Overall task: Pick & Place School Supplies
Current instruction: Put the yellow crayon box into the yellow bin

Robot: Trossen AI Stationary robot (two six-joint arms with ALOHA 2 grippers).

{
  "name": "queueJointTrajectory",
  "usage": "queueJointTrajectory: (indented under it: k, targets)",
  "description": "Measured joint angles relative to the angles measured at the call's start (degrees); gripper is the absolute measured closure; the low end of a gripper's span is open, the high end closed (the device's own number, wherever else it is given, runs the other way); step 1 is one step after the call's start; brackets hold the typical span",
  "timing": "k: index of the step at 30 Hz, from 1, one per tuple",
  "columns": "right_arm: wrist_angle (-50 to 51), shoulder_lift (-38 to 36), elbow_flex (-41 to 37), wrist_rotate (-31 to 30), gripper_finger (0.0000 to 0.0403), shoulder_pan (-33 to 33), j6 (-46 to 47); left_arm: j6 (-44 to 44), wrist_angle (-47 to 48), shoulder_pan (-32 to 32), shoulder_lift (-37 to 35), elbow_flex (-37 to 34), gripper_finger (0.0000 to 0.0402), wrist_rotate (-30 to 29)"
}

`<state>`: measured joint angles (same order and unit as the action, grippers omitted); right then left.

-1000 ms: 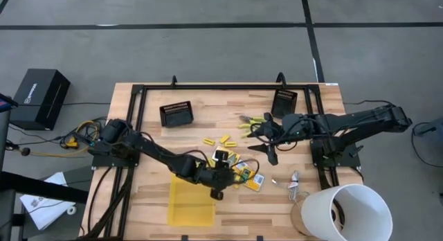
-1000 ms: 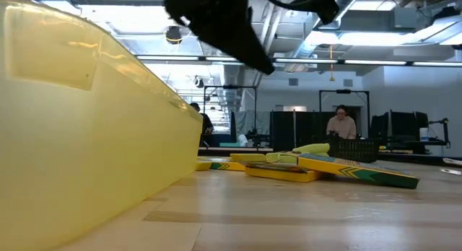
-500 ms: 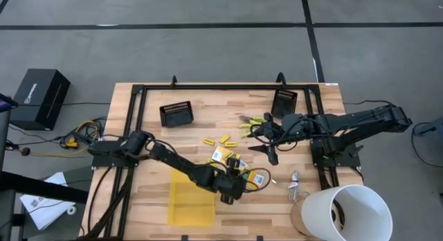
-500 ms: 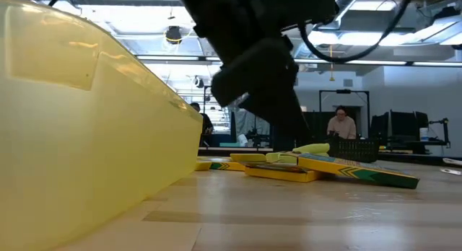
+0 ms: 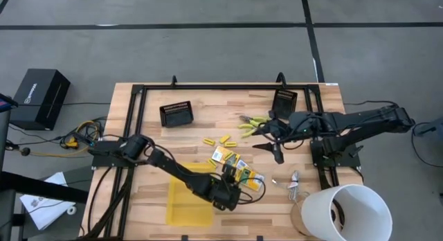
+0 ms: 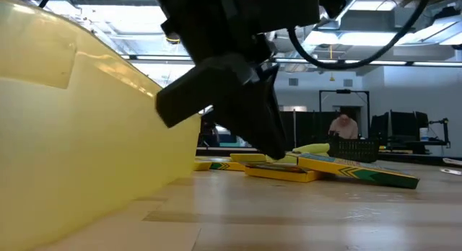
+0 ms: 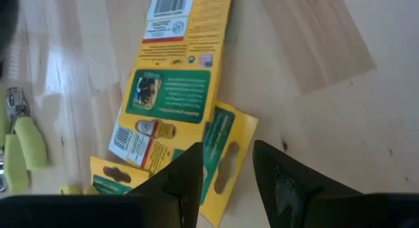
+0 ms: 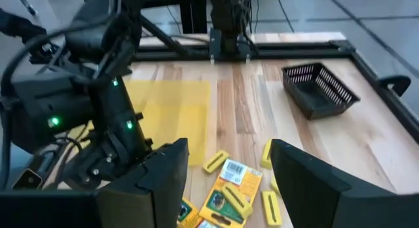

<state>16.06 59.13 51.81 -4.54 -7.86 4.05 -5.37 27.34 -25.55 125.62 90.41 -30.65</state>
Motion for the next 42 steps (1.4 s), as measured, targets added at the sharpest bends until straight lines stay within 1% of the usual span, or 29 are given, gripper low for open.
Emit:
queueJointTrajectory:
  k: [10,18,21,25,26,32,35,38,42]
  targets:
    - [0.22,-0.67,0.0,0.0,0.0194,0.0,0.0,0.06,1.8,0.2,2.26,-0.1,0.0275,0.33]
    - [0.04,-0.67,0.0,0.0,0.0194,0.0,-0.17,-0.18,1.22,1.24,2.93,-0.09,0.0278,-3.33]
    - [0.05,-0.67,0.0,0.0,0.0194,0.0,-0.19,-0.28,1.22,2.03,3.02,-0.12,0.0305,-3.53]
    - [0.06,-0.67,0.0,0.02,0.0194,0.0,-0.73,-0.71,0.83,3.0,3.04,-0.15,0.0375,-2.25]
    - [0.06,-0.67,-0.01,0.0,0.0194,0.0,-0.92,-0.75,0.65,3.2,3.04,-0.13,0.0388,-1.66]
    - [-0.11,-0.67,0.0,0.01,0.0194,0.0,-1.09,-2.89,0.61,3.73,2.88,-0.11,0.0398,0.6]
    - [-0.23,-0.67,0.0,0.04,0.0194,0.0,-1.09,-3.16,0.38,4.09,2.07,-0.13,0.04,3.44]
    - [-0.57,-0.67,0.0,0.2,0.0194,0.0,-1.11,-3.19,0.59,4.28,0.0,-0.26,0.0399,4.72]
    - [-2.19,-1.28,0.02,0.21,0.0194,0.0,-1.58,-3.34,0.65,4.65,-5.39,-0.26,0.04,5.18]
